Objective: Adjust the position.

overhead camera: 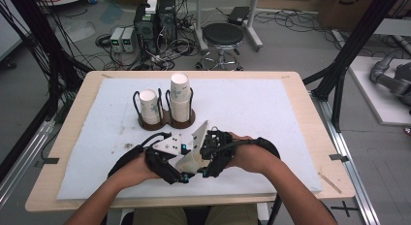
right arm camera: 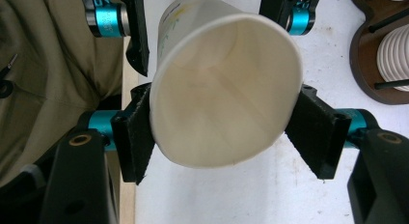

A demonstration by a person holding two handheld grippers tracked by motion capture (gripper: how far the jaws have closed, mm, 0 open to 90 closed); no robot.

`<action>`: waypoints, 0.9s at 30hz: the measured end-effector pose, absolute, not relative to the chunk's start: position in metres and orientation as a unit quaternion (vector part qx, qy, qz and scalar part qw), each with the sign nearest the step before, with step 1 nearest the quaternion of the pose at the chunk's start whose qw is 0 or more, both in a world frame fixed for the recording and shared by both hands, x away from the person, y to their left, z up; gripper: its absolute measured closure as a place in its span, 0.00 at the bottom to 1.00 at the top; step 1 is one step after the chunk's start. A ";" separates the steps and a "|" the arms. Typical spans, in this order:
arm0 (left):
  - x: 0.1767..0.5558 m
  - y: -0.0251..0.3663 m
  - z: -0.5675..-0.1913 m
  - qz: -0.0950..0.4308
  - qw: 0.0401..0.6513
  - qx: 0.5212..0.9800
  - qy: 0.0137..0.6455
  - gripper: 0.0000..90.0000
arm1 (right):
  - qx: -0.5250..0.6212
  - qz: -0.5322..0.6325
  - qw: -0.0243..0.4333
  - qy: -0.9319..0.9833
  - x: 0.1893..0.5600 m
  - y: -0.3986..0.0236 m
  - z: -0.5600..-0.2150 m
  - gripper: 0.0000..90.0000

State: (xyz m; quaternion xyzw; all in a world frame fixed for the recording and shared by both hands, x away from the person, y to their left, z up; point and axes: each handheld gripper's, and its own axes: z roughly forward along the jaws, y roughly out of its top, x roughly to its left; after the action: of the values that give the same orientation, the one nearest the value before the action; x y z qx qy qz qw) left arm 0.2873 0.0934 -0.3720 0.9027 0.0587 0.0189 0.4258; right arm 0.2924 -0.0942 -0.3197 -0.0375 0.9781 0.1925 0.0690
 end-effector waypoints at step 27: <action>0.291 0.112 -0.380 0.021 0.466 0.880 0.089 0.38 | 0.023 0.309 0.055 0.949 0.297 -0.122 -0.318 0.27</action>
State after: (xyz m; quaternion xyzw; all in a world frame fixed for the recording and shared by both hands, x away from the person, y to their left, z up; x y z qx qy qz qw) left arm 0.2913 0.1116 -0.3803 0.8802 0.0890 0.0210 0.4657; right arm 0.2967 -0.1217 -0.3179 0.0230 0.9493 0.3086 0.0548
